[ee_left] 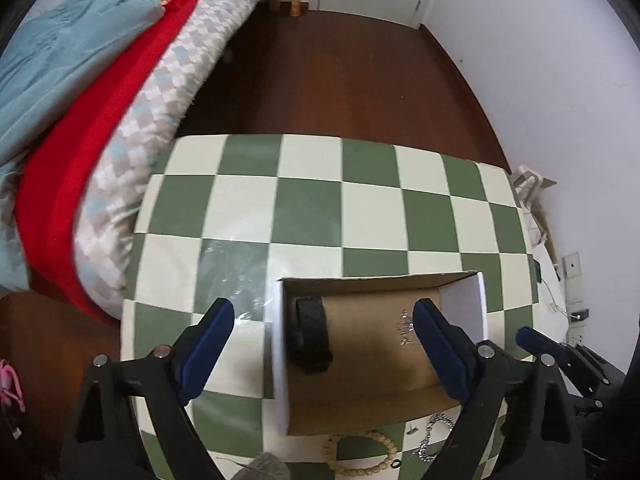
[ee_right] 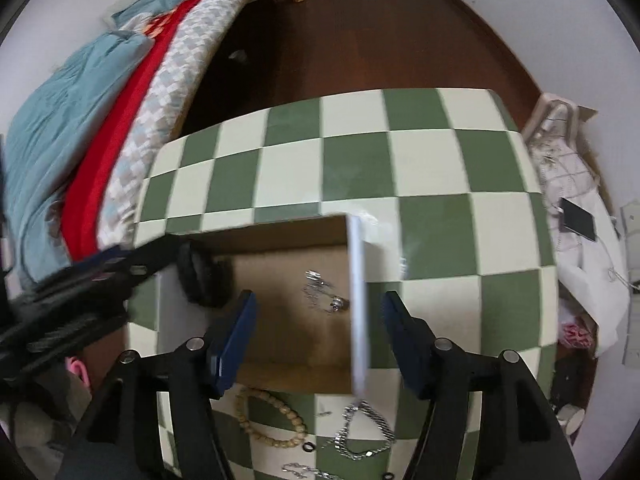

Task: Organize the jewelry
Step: 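Open the left tool to drop the watch while the right tool drops the chain into the box, then lift both tools away from the box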

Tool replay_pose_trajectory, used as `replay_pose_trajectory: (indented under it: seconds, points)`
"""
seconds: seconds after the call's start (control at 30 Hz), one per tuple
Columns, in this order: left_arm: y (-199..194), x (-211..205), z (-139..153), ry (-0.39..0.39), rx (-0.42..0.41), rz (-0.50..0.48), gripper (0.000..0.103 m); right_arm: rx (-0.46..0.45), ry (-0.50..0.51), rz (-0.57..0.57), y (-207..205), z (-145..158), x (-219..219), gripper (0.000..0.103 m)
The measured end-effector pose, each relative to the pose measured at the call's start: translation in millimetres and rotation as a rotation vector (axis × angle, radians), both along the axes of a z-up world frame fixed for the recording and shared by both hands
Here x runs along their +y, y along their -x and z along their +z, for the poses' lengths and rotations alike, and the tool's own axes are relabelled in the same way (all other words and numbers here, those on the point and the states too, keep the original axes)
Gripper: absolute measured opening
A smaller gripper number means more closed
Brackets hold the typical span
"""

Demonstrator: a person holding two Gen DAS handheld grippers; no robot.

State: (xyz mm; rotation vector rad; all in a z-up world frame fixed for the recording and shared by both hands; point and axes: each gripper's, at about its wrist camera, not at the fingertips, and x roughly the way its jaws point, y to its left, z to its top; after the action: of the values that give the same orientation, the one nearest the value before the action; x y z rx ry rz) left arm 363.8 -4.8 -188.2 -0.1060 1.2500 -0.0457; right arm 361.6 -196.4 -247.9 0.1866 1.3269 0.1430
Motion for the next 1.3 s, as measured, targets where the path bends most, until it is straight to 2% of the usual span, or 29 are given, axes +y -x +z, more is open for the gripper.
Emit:
replay_pose_trajectory:
  seconds: [0.07,0.1,0.13,0.2,0.3,0.33,0.47,0.7,0.97,1.3]
  points:
    - [5.8,4.3,4.7,-0.05,-0.03,0.011,0.102,-0.005,0.036,-0.006,3.8,0.7,-2.1,0.067]
    - [8.9,5.8,6.2,-0.073,-0.048,0.013,0.102,-0.009,0.076,-0.005,6.7,0.9,-1.9,0.075]
    - [14.2,8.6,7.8,-0.097,-0.064,0.017,0.102,-0.011,0.103,-0.002,9.2,1.3,-1.5,0.088]
    - [22.0,14.7,9.5,-0.131,-0.087,0.033,0.102,-0.017,0.162,0.001,15.8,0.8,0.0,0.097]
    - [36.4,24.9,8.5,-0.18,-0.109,0.064,0.102,-0.028,0.208,0.015,26.4,-0.1,4.2,0.099]
    - [41.8,27.4,8.0,-0.195,-0.115,0.07,0.102,-0.035,0.224,0.022,32.0,0.0,7.1,0.102]
    - [65.9,33.9,7.3,-0.258,-0.125,0.095,0.102,-0.064,0.246,0.038,49.4,2.9,17.0,0.103]
    - [109.9,38.1,20.9,-0.283,-0.158,0.114,0.102,-0.133,0.248,0.042,81.4,24.4,30.6,0.103]
    - [162.7,37.0,73.1,-0.299,-0.264,0.129,0.102,-0.226,0.232,0.023,123.6,69.8,36.4,0.103]
    - [224.9,28.8,142.4,-0.303,-0.415,0.145,0.102,-0.38,0.215,-0.001,188.0,148.4,34.1,0.103]
